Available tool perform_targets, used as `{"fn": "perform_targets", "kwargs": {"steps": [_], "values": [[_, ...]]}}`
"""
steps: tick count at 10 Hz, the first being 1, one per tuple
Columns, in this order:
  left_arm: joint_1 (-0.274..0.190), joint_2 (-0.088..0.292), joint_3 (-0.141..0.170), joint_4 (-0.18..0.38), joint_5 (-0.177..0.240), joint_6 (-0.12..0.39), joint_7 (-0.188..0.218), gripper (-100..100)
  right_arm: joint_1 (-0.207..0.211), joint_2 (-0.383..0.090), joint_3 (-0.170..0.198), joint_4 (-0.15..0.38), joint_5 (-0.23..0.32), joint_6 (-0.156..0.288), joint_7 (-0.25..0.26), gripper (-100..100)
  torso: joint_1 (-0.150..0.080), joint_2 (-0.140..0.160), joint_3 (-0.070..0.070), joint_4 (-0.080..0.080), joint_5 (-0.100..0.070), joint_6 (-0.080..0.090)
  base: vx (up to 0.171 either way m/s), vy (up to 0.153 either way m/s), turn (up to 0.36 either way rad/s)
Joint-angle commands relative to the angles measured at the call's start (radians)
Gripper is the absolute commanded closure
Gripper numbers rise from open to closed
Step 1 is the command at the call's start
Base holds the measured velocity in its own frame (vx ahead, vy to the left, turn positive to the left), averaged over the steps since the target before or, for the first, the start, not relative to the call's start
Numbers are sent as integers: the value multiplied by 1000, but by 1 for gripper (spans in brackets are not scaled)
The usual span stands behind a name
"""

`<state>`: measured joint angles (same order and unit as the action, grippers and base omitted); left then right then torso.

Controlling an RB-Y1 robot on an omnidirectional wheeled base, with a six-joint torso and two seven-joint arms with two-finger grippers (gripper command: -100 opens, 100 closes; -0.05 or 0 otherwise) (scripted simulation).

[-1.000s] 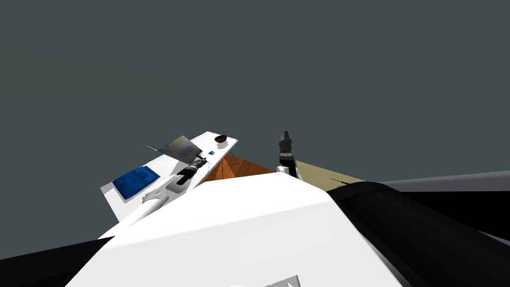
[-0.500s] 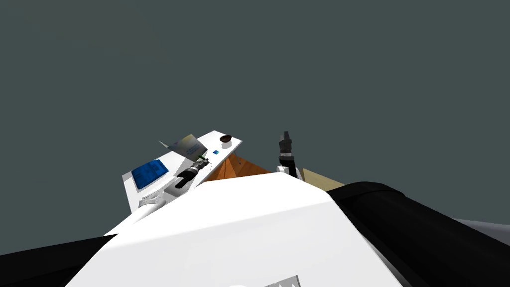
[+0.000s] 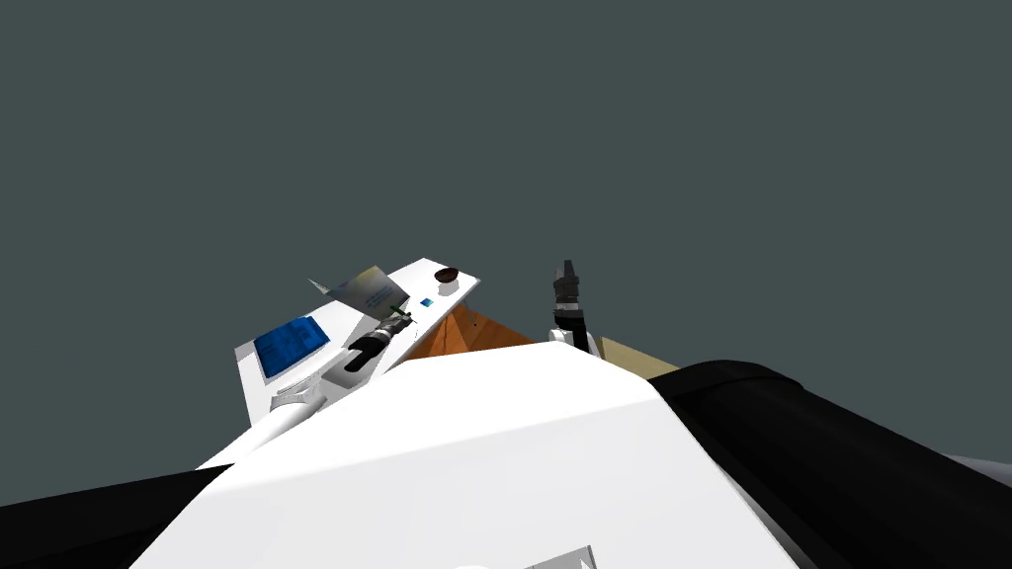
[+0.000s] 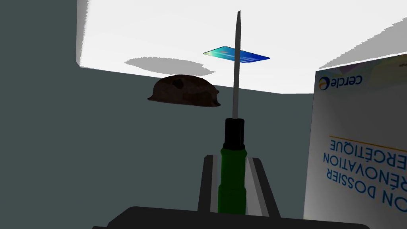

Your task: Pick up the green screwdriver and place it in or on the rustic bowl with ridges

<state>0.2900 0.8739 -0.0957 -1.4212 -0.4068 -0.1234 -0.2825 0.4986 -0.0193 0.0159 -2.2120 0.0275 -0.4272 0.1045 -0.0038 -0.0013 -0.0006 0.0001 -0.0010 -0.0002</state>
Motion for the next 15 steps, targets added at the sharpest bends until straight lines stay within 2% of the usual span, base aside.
{"fn": "perform_targets", "kwargs": {"steps": [1,2,3,7,15], "values": [[-34,7,15,34,-5,9,4,100,0,0,0,0,0,0,0,0,0,0,0,0,0,0,-8,-67,-65],[-62,10,35,68,-9,19,9,100,0,0,0,0,0,0,0,0,-1,0,0,0,-1,0,-8,-104,-120],[-62,10,35,68,-9,19,9,100,0,0,0,0,0,0,0,0,-3,0,1,1,-1,1,7,-91,-51],[-135,14,79,154,-22,40,20,100,0,0,0,0,0,0,0,0,-3,1,1,1,-2,-1,5,-75,-72],[-335,16,158,394,-66,85,51,100,0,0,0,0,0,0,0,0,0,1,1,1,0,-1,16,-68,-108]]}}
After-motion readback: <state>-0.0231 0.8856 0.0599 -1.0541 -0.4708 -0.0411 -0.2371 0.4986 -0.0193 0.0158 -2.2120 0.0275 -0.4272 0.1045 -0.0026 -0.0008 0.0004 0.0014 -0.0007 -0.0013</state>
